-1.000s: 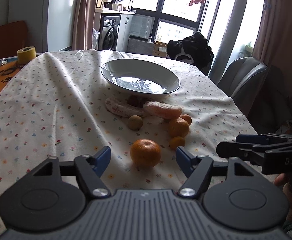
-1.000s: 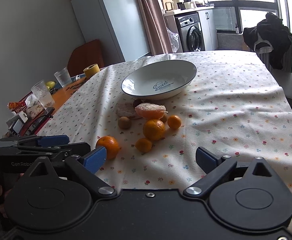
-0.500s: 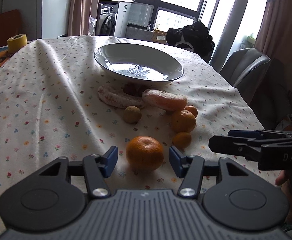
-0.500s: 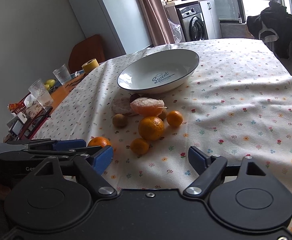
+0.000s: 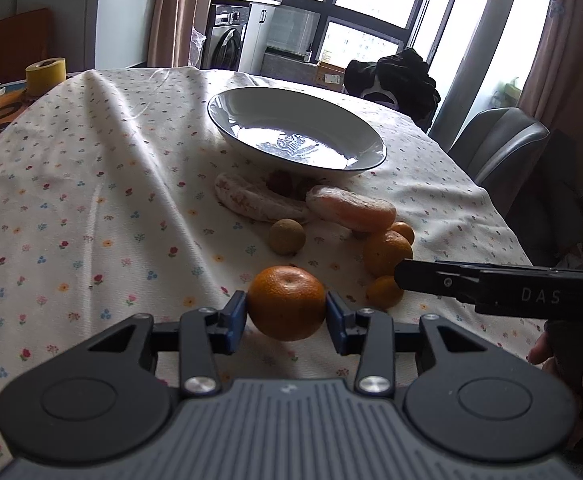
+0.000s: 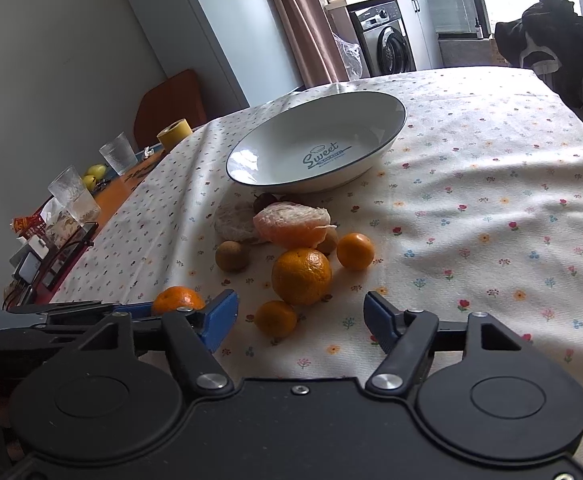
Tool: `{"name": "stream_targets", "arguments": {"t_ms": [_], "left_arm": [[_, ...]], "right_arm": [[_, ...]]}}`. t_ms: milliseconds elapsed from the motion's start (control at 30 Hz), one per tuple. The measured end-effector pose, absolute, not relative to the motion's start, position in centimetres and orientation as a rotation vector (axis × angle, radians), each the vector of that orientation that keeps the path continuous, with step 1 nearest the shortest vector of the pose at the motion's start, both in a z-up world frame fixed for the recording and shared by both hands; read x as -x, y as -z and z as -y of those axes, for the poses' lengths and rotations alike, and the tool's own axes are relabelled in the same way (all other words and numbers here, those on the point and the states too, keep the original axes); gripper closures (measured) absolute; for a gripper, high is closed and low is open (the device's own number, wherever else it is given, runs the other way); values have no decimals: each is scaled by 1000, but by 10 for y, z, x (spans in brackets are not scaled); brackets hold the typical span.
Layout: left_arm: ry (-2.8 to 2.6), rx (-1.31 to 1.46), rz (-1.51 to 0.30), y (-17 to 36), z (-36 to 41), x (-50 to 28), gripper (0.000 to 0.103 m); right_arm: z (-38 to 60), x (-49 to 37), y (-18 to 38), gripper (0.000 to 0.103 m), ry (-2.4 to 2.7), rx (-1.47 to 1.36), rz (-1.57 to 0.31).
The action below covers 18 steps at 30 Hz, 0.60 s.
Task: Organize fruits
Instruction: 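Carry the mandarin into the white bowl with left gripper while right grasps another mandarin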
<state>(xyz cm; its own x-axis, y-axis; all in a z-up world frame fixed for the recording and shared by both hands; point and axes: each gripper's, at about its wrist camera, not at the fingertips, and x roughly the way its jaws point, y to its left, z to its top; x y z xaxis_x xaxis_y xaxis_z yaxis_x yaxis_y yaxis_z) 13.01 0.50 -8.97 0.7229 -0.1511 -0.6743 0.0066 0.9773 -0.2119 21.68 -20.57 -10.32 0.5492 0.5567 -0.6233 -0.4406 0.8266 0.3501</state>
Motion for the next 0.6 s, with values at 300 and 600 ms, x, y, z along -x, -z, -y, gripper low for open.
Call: {"name": "stream_targets", "arguments": {"t_ms": [300,600], "left_arm": [[54,211,-739,86,-19,-131,62],[37,213,-715,80,-27,-130,62]], "right_arm": [[194,-231,109,42,-587,-155,-799],[193,-239,112,67,-597,-197,-817]]}}
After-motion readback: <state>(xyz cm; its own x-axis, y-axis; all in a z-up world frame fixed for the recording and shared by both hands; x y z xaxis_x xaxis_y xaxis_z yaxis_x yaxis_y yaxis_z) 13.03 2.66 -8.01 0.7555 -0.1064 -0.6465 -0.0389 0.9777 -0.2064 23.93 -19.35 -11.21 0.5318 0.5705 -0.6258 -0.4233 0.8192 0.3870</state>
